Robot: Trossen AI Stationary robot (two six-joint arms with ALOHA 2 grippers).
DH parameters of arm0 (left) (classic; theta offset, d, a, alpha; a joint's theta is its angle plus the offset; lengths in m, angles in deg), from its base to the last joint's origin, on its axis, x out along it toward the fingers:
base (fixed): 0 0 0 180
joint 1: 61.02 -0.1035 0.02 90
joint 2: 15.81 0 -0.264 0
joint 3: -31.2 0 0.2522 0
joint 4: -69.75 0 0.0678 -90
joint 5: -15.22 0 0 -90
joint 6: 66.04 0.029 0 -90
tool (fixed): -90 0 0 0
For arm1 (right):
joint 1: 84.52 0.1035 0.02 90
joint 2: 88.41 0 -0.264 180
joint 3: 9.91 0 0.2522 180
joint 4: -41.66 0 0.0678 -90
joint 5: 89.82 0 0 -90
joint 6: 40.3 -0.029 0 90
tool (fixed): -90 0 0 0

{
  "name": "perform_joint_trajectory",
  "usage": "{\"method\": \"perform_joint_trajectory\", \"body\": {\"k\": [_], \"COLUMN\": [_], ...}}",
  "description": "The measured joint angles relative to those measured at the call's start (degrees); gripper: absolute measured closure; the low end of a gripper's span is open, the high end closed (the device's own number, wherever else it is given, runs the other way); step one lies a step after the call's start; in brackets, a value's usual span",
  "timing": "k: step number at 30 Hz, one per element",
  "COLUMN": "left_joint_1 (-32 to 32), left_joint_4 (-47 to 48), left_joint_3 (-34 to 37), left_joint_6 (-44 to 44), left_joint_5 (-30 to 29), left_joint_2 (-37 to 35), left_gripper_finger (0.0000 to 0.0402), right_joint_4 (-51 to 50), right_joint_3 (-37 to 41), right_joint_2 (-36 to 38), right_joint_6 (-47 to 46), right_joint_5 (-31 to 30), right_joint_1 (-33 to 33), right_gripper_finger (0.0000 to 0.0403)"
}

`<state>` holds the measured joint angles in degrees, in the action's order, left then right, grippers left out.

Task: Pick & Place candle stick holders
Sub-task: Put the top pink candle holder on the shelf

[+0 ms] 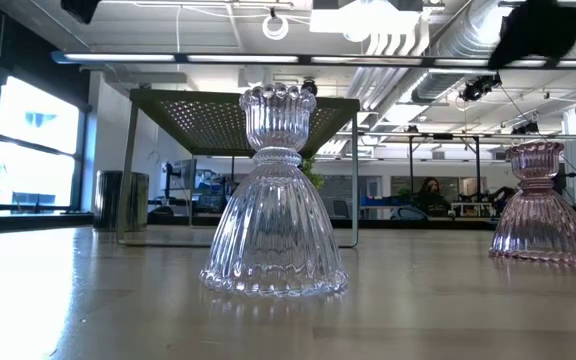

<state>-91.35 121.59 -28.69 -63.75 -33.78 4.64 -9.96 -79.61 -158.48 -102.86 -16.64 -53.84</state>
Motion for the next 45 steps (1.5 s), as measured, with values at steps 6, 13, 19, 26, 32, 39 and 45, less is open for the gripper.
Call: {"method": "perform_joint_trajectory", "body": {"k": [6,13,19,26,32,39,45], "left_joint_1": [0.0,0.0,0.0,0.0,0.0,0.0,0.0], "left_joint_4": [1.9,6.5,12.0,14.0,14.0,14.3,15.5], "left_joint_3": [0.0,0.0,0.0,0.0,0.0,0.0,0.0], "left_joint_6": [-9.7,-13.3,-13.1,-13.1,-11.8,-11.6,-11.6], "left_joint_5": [2.2,0.6,-4.4,-10.1,-11.6,-11.6,-11.7], "left_joint_2": [0.0,0.0,0.0,0.0,0.0,0.0,0.0], "left_gripper_finger": [0.0005,0.0005,0.0005,0.0005,0.0005,0.0005,0.0005], "right_joint_4": [-4.5,-6.8,-12.4,-12.6,-12.6,-12.5,-11.7], "right_joint_3": [0.0,0.0,0.0,0.0,0.1,0.1,0.1], "right_joint_2": [0.0,0.0,-1.3,-5.6,-9.8,-11.0,-11.0], "right_joint_6": [-9.4,-14.2,-23.0,-25.6,-25.7,-24.0,-21.2], "right_joint_5": [7.4,7.7,8.5,9.3,13.3,12.0,11.4], "right_joint_1": [-4.7,-5.7,-4.3,-4.8,-6.0,-6.3,-6.3], "right_gripper_finger": [0.0021,0.0021,0.0022,0.0022,0.002,0.002,0.0022]}}
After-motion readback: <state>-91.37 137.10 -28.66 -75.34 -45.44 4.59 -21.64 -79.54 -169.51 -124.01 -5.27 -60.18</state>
